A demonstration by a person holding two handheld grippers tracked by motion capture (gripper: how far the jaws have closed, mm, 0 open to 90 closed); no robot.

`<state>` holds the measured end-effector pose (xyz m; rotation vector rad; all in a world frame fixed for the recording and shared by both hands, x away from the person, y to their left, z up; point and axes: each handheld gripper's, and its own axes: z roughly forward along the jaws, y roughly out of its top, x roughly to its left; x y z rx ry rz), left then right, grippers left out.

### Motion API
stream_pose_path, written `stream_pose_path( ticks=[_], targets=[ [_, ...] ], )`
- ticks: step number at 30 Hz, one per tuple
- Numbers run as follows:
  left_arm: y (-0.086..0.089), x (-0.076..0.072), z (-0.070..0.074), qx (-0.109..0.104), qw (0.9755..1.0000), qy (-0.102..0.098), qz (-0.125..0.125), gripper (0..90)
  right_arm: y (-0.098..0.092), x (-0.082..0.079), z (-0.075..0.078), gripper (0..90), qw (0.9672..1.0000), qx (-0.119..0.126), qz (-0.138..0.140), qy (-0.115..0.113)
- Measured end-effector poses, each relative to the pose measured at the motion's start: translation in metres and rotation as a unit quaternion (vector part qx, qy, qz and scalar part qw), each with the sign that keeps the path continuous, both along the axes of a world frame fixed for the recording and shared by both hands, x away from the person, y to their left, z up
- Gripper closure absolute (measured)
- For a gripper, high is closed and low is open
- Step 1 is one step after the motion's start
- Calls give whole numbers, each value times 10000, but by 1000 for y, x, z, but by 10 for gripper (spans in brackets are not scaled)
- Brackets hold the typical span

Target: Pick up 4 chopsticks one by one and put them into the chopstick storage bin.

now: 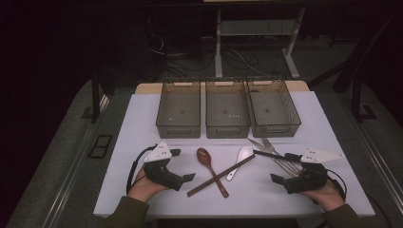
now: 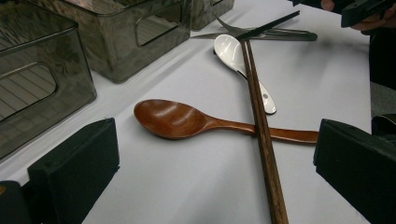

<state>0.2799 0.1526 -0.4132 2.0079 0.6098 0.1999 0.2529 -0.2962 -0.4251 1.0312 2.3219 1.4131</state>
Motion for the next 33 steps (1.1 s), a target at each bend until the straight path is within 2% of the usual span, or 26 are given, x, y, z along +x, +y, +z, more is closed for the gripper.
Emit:
stream_pose_path(
  ticks=[12,15,19,25,33],
  targets=[
    [-5,1,1,81,9999,28,-53,0,-1,-1,1,20,10000,35,28,-15],
    [-7,1,1,43,10000,13,-39,0,-2,-1,1,20,10000,78,9,-28],
    [-9,0,2,129,9999,1,-87,0,-1,-1,1,20,10000,61,-5,-30],
    [-15,1,3,102,9998,-10,-177,1,2,-1,2,20,10000,19,18,-32],
    [-24,4,2,101,9996,9,-264,43,1,0,1,20,10000,35,8,-17]
  ],
)
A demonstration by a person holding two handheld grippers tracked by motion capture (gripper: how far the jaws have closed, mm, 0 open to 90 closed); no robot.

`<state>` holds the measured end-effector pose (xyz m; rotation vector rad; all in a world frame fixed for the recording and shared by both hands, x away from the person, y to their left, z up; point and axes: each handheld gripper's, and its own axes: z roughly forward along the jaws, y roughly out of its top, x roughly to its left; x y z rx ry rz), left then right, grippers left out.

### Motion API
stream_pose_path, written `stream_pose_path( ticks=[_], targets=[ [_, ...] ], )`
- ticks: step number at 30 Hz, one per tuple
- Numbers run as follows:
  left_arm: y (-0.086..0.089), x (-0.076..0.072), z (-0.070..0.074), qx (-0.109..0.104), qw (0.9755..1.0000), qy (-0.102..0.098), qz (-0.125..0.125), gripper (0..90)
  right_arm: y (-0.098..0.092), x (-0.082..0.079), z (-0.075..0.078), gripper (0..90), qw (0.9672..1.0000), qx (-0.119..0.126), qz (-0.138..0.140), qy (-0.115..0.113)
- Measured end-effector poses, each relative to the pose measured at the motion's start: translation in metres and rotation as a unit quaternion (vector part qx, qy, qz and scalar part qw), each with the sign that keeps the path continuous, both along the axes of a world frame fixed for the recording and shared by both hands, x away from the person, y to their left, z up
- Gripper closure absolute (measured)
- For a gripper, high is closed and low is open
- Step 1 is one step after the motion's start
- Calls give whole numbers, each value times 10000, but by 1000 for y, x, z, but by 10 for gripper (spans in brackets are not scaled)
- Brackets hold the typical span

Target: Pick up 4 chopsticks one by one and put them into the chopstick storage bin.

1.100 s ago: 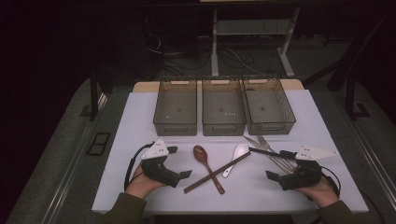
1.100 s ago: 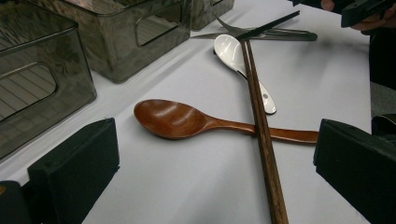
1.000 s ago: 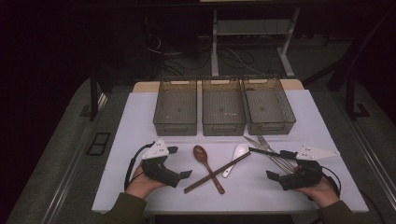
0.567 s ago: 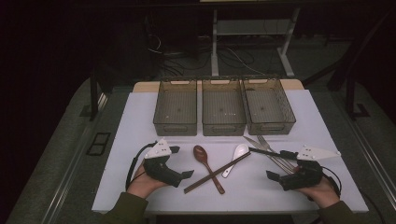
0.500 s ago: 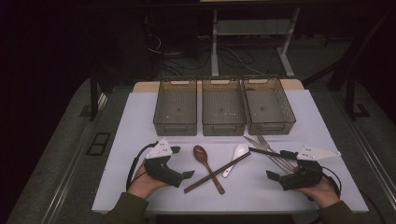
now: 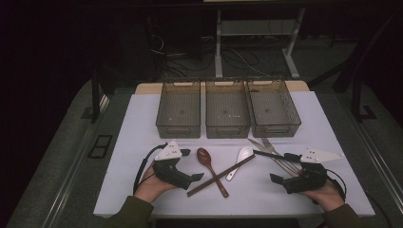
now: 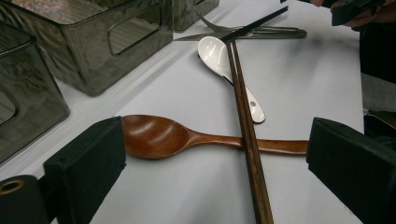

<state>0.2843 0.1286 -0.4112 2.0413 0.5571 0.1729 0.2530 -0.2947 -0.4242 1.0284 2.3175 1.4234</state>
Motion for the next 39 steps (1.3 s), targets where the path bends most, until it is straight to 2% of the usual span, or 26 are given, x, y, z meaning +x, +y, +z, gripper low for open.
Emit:
stream_pose_path(
  ticks=[11,12,25,32,39],
  targets=[
    [-14,5,-2,11,9999,65,-112,171,1,-1,0,20,10000,7,-2,30],
    [-16,7,-2,6,9999,81,-133,219,2,-1,-1,20,10000,44,-15,24],
    [-28,10,0,11,9998,11,-173,393,5,-1,-3,20,10000,10,-17,-6],
    [-40,13,-2,86,9997,40,-206,498,6,-1,-3,20,10000,-15,10,-25],
    [-52,16,-2,150,9995,43,-269,563,7,-2,-4,20,10000,-30,23,-29]
  ],
)
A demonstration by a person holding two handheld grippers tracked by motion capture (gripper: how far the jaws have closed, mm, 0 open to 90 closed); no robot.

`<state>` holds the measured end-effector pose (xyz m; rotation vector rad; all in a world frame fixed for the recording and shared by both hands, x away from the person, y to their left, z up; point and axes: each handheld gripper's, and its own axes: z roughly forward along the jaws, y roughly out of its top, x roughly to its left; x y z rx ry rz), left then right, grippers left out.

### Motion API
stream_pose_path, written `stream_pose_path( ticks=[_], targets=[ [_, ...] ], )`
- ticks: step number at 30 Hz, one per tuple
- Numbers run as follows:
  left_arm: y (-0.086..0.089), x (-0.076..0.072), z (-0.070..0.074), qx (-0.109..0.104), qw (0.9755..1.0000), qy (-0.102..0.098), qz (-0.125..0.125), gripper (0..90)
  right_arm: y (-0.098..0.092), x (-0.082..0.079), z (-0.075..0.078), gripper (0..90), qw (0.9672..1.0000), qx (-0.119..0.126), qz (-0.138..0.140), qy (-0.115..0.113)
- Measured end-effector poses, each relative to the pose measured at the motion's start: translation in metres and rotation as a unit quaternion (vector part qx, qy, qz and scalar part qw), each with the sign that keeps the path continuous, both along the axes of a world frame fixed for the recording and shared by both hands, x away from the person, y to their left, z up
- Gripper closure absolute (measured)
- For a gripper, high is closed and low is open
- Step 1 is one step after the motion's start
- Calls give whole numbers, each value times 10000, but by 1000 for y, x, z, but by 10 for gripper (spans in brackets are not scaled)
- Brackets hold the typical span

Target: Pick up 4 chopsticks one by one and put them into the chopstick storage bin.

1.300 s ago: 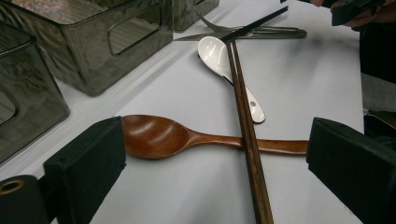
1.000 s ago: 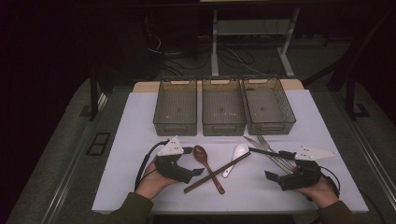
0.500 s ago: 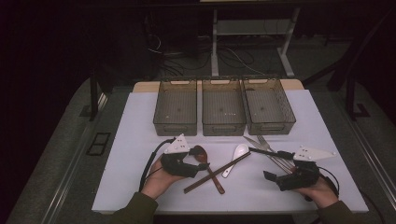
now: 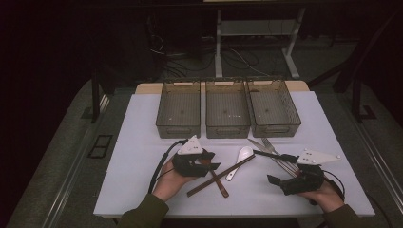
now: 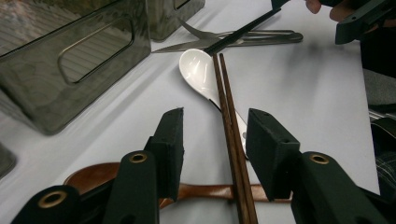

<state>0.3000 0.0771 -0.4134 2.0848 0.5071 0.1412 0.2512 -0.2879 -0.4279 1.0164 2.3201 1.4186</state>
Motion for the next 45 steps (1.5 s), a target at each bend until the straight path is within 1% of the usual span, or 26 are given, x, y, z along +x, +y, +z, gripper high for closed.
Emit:
stream_pose_path(
  ticks=[5,9,13,16,17,20,26,29,37,43,44,45],
  targets=[
    [-11,3,-1,82,10000,17,-17,612,1,0,-1,20,10000,12,20,15],
    [-15,5,-2,97,9999,47,-35,633,2,0,-1,20,10000,10,7,9],
    [-22,6,-3,100,9999,117,-40,657,2,0,-1,20,10000,10,6,26],
    [-25,4,-6,198,9996,154,-107,663,2,0,-2,20,10000,-11,-2,26],
    [-26,4,-7,187,9996,192,-105,667,2,0,-2,20,10000,-22,-9,31],
    [-27,3,-11,262,9992,266,-142,689,3,1,-3,20,10000,-48,-28,51],
    [-31,1,-16,384,9983,374,-247,694,2,1,-3,20,9999,-91,-24,57],
    [-31,1,-16,426,9980,376,-284,701,3,1,-3,20,9999,-100,-14,53],
    [-31,1,-19,563,9971,433,-274,735,3,1,-3,20,9999,-119,1,60],
    [-31,2,-21,618,9968,429,-258,764,3,1,-4,20,9999,-134,3,63],
    [-31,1,-22,579,9971,440,-221,764,3,1,-4,20,9999,-134,3,63],
    [-32,2,-22,587,9971,433,-217,767,3,1,-4,20,9999,-142,6,72]
  ],
)
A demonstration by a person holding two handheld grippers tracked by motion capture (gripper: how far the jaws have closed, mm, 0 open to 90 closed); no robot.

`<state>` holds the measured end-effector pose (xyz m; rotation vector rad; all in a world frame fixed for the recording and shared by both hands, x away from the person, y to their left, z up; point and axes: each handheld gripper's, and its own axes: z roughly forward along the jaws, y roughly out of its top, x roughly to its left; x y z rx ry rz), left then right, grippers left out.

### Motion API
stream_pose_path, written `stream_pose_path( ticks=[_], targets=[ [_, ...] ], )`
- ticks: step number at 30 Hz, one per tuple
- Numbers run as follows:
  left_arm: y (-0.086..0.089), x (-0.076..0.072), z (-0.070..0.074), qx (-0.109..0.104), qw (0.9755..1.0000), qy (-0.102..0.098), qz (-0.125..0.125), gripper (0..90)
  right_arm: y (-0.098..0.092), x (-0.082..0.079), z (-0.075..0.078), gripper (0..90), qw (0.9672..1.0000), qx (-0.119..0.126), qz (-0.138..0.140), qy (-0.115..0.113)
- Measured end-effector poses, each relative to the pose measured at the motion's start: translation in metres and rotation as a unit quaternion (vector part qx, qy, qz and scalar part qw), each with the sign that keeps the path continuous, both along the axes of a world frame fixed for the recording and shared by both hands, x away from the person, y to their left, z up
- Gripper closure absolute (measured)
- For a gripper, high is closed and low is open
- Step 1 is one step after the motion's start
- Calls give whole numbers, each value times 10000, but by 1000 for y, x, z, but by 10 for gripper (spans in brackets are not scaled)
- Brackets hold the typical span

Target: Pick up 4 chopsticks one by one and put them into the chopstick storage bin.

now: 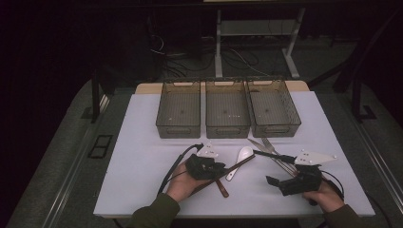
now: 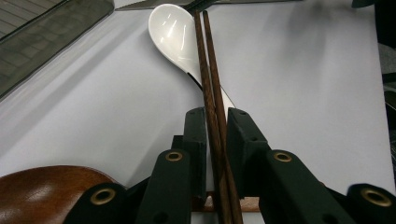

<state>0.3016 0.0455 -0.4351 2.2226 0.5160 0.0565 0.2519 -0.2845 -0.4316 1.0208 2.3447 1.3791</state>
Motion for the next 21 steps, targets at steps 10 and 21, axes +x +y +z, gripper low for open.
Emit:
stream_pose_path(
  ticks=[10,21],
  targets=[
    [-1,0,-2,63,10000,6,-19,772,0,0,0,20,10000,-30,0,-8],
    [-2,1,-4,121,9999,9,-5,772,0,1,-1,20,10000,-66,-7,-7]
  ],
)
